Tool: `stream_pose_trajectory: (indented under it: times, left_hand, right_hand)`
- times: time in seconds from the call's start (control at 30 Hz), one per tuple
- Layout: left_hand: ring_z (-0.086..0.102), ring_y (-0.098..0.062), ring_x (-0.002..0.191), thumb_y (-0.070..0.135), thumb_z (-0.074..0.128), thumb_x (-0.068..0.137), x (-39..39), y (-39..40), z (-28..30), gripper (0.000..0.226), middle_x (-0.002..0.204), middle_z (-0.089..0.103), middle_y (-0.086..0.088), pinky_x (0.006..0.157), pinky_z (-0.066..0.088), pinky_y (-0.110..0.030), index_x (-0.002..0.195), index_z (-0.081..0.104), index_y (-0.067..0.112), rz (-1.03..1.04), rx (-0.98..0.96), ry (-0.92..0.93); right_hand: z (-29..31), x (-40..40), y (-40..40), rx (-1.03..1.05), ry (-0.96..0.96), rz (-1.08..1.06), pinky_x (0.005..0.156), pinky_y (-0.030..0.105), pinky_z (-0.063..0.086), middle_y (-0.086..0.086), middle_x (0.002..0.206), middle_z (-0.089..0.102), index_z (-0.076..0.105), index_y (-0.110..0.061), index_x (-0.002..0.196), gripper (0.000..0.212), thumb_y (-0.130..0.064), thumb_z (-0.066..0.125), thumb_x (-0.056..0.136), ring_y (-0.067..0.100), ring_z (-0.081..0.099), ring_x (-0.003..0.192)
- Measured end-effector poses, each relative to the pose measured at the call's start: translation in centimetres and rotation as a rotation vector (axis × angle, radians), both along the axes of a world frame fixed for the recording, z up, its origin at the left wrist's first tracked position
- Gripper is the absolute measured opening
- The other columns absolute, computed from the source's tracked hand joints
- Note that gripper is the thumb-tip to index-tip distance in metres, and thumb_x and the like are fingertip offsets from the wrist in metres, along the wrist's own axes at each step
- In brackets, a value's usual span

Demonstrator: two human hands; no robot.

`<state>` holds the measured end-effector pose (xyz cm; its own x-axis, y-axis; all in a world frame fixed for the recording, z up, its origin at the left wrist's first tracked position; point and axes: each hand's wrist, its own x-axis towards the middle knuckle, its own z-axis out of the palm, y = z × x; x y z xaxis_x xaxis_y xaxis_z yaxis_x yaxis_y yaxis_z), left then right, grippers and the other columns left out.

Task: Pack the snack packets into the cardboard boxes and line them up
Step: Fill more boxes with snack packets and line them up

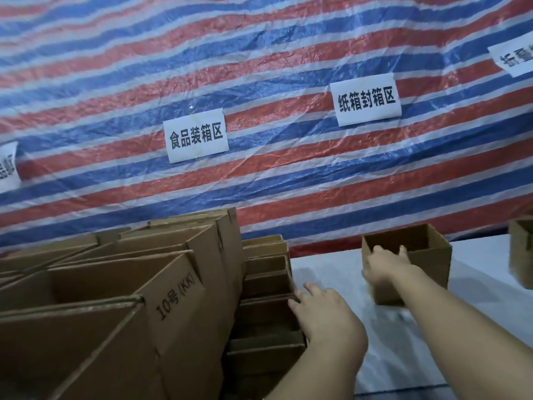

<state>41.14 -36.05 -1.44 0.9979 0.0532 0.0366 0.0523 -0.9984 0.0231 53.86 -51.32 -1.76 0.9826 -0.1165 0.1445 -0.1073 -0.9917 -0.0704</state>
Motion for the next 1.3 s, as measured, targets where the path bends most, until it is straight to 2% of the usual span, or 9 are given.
stream_pose_trajectory:
  times: [0.2, 0.33, 0.5, 0.67, 0.8, 0.93, 1.07, 1.17, 1.3]
  left_hand:
    - [0.048, -0.029, 0.118, 0.025, 0.066, 0.087, -7.2, -1.0, 3.0, 0.047, 0.131, 0.045, -0.011, 0.100, 0.045, -0.043, 0.129, 0.047, 0.017, -0.203, -0.395, -0.071]
    - [0.046, -0.030, 0.126, 0.021, 0.067, 0.087, -15.3, -0.5, 6.0, 0.063, 0.144, 0.035, -0.006, 0.099, 0.049, -0.042, 0.140, 0.034, 0.024, -0.295, -0.699, -0.079]
    - [0.013, -0.032, 0.151, 0.044, 0.076, 0.080, -27.5, 4.1, 13.0, 0.111, 0.165, 0.001, -0.006, 0.117, 0.028, -0.049, 0.157, -0.004, 0.029, -0.607, -0.812, 0.043]
    - [0.031, -0.030, 0.145, 0.028, 0.076, 0.077, -38.1, 12.4, 19.6, 0.113, 0.161, 0.019, -0.009, 0.114, 0.037, -0.049, 0.157, -0.005, 0.028, -0.837, -0.975, 0.005]
    - [0.045, -0.022, 0.136, 0.026, 0.076, 0.067, -44.3, 20.0, 22.1, 0.103, 0.147, 0.043, -0.011, 0.110, 0.043, -0.042, 0.152, 0.020, 0.013, -1.007, -1.121, -0.093]
    - [0.060, -0.006, 0.116, 0.034, 0.079, 0.076, -47.9, 27.6, 22.0, 0.082, 0.134, 0.057, 0.002, 0.096, 0.054, -0.030, 0.145, 0.036, 0.030, -0.968, -1.138, -0.231]
    - [0.062, 0.011, 0.095, 0.070, 0.072, 0.069, -52.0, 35.0, 21.5, 0.084, 0.125, 0.056, 0.019, 0.065, 0.050, -0.006, 0.141, 0.035, 0.049, -0.839, -1.150, -0.371]
    - [0.058, 0.006, 0.106, 0.082, 0.058, 0.068, -54.8, 39.5, 20.3, 0.080, 0.126, 0.047, 0.030, 0.073, 0.050, -0.010, 0.140, 0.026, 0.063, -0.776, -1.104, -0.473]
    - [0.060, 0.009, 0.101, 0.079, 0.056, 0.074, -57.0, 43.3, 14.8, 0.057, 0.109, 0.056, 0.037, 0.073, 0.054, -0.013, 0.125, 0.034, 0.065, -0.720, -1.102, -0.518]
  right_hand:
    - [3.7, -12.7, -0.1, 0.161, -0.329, -0.044, 0.097, 0.039, 0.047, -0.004, 0.097, 0.050, 0.059, -0.025, 0.093, 0.004, -0.025, 0.060, 0.096, 0.022, 0.055, 0.099]
    - [8.7, -26.2, 1.8, 0.196, -0.428, -0.013, 0.088, 0.034, 0.050, -0.006, 0.097, 0.051, 0.056, -0.028, 0.088, 0.010, -0.025, 0.064, 0.094, 0.018, 0.056, 0.094]
    - [17.1, -44.5, 7.1, 0.096, -0.514, 0.049, 0.080, 0.032, 0.053, -0.009, 0.093, 0.050, 0.059, -0.031, 0.084, 0.014, -0.023, 0.068, 0.090, 0.010, 0.054, 0.085]
    - [24.0, -57.9, 15.9, 0.053, -0.511, 0.194, 0.080, 0.026, 0.050, -0.010, 0.096, 0.052, 0.061, -0.032, 0.089, 0.013, -0.024, 0.071, 0.089, 0.008, 0.055, 0.089]
    - [26.8, -64.7, 23.5, 0.109, -0.563, 0.386, 0.069, 0.014, 0.038, -0.014, 0.093, 0.053, 0.063, -0.033, 0.091, 0.011, -0.028, 0.073, 0.089, 0.005, 0.054, 0.086]
    - [27.5, -67.9, 29.7, 0.156, -0.540, 0.538, 0.077, 0.016, 0.042, -0.016, 0.103, 0.057, 0.065, -0.030, 0.118, 0.025, -0.036, 0.067, 0.094, 0.001, 0.055, 0.092]
    - [28.9, -69.4, 33.0, 0.098, -0.543, 0.424, 0.106, 0.039, 0.041, -0.006, 0.148, 0.049, 0.038, -0.032, 0.150, 0.058, -0.060, 0.044, 0.100, 0.015, 0.047, 0.132]
    - [29.3, -69.1, 34.4, 0.219, -0.258, 0.300, 0.100, 0.038, 0.043, -0.006, 0.145, 0.053, 0.051, -0.036, 0.142, 0.056, -0.067, 0.029, 0.100, 0.019, 0.053, 0.129]
    - [24.2, -68.1, 37.0, 0.357, 0.035, 0.384, 0.076, 0.024, 0.051, -0.018, 0.111, 0.060, 0.057, -0.046, 0.113, 0.029, -0.065, 0.043, 0.097, 0.005, 0.060, 0.098]
